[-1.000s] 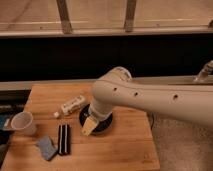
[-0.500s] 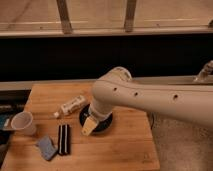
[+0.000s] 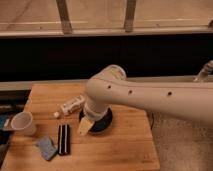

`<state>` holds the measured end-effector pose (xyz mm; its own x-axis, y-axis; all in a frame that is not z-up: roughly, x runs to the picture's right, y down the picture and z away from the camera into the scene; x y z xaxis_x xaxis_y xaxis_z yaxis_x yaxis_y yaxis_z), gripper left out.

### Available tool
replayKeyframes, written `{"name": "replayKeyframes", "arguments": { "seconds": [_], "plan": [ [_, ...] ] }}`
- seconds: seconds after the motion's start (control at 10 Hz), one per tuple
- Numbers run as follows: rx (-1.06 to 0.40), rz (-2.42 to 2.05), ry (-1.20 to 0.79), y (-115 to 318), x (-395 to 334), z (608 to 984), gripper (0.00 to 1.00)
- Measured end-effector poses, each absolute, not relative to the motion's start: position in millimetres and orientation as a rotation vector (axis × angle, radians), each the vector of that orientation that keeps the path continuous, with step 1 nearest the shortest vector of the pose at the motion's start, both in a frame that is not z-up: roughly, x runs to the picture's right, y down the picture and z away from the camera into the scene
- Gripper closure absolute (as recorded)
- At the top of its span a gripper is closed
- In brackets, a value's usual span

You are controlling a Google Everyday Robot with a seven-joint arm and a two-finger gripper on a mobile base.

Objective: Wipe the white sponge on the table

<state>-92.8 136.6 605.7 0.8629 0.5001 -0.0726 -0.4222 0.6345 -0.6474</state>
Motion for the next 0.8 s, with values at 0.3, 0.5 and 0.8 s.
{"name": "replayKeyframes", "arguments": {
  "seconds": [0.3,0.5,0.8],
  "plan": [
    [-0.734,0.392,-0.146,141.0,-168.1,602.1,0.20],
    [-0.729,0.303,-0.139,148.4,-217.9,607.5,0.20],
    [-0.580,0.265,-0.055,164.7,-259.8,644.1,0.20]
  ]
}}
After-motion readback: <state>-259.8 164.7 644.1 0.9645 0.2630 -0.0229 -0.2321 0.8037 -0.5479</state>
